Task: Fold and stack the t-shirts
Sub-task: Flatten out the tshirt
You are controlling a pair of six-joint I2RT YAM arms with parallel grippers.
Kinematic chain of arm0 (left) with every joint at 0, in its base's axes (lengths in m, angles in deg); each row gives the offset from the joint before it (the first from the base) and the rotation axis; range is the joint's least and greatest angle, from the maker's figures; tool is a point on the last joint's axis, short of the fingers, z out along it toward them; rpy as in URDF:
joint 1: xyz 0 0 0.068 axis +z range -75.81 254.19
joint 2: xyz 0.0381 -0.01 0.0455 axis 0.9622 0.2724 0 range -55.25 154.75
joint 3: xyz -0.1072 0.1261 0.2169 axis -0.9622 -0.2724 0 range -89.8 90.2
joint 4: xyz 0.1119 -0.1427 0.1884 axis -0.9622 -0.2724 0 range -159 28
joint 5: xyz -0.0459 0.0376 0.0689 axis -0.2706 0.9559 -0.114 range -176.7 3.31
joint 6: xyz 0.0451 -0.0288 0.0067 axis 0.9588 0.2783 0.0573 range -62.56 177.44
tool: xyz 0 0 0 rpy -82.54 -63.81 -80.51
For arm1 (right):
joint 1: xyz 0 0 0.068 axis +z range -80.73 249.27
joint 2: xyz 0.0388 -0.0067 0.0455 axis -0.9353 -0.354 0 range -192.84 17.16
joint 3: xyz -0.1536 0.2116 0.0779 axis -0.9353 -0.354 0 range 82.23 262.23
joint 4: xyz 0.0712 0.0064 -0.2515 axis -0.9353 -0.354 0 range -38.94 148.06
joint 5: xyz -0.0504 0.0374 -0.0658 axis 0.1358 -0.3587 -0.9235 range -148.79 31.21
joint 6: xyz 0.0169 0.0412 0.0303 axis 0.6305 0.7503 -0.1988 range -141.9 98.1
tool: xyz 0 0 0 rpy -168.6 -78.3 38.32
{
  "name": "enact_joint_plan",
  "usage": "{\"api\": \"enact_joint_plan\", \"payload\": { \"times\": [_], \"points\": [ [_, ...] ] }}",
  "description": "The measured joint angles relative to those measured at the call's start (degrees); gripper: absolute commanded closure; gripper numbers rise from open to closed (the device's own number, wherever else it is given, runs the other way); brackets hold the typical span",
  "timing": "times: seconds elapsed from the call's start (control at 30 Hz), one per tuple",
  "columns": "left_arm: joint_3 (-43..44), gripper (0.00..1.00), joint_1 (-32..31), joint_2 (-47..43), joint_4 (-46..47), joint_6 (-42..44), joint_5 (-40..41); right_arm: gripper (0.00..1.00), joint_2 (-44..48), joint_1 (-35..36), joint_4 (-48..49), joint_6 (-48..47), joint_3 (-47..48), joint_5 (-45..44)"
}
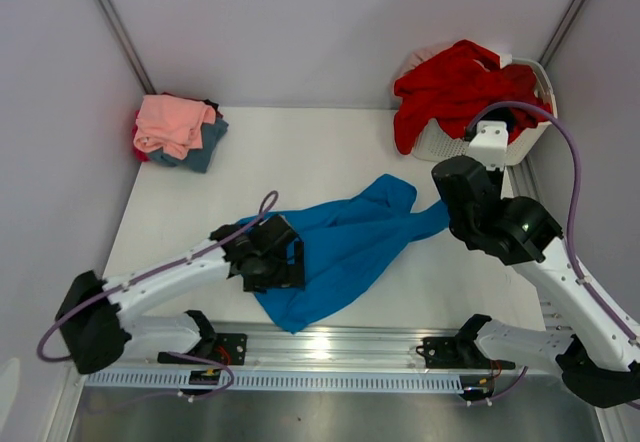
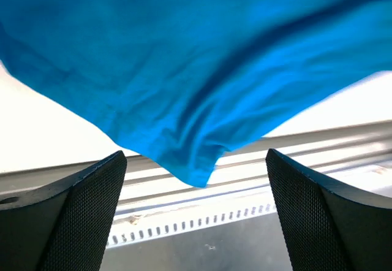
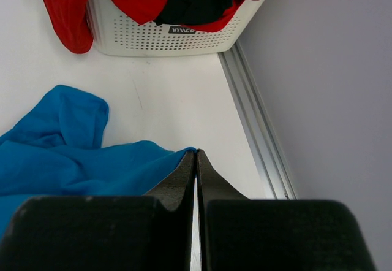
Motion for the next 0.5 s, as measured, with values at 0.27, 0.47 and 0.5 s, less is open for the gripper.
{"api": "enact_joint_plan", "payload": {
  "times": [0.27,0.47,0.5],
  "points": [
    [-2.14,0.22,1.88,-2.64,0.92,0.24,1.27,1.00,-1.66,0.00,0.48,0.02,-0.35,1.16],
    [-7.39,0.33,1.99,3.63,2.64,0.37,0.31,1.00,-1.79,0.00,0.46,0.02,-0.35,1.46],
    [-7.63,0.34,1.99,3.56,2.82,0.46,0.17,1.00,-1.86,0.00,0.44,0.04,-0.35,1.46]
  ]
}}
